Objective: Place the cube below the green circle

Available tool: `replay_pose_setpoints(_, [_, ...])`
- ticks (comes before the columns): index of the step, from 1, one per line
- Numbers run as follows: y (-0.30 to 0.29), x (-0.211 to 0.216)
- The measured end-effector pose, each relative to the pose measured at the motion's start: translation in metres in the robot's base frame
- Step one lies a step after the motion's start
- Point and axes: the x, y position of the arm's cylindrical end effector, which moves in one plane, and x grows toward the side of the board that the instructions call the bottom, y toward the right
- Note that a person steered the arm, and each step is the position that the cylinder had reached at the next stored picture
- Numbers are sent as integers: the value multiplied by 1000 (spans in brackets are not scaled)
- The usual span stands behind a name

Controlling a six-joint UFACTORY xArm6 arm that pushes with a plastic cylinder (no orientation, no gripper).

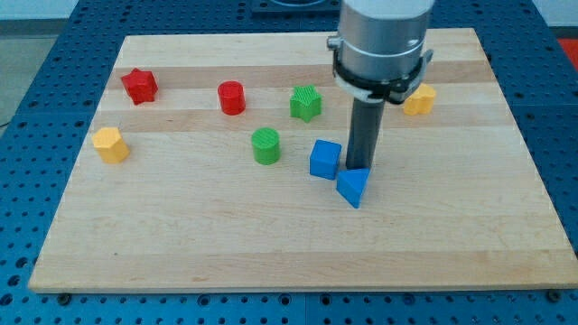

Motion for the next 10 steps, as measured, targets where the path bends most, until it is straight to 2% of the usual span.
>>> replay_pose_setpoints(1, [5,-25])
replay_pose_setpoints(2, [-38,-26])
replay_pose_setpoints(3, [-92,12])
replay_pose_setpoints(4, [-90,23])
replay_pose_setpoints(5, [-50,6])
replay_pose_setpoints(6, [-33,14])
replay_pose_setpoints(8, [-99,62])
replay_pose_setpoints(10, [-106,44])
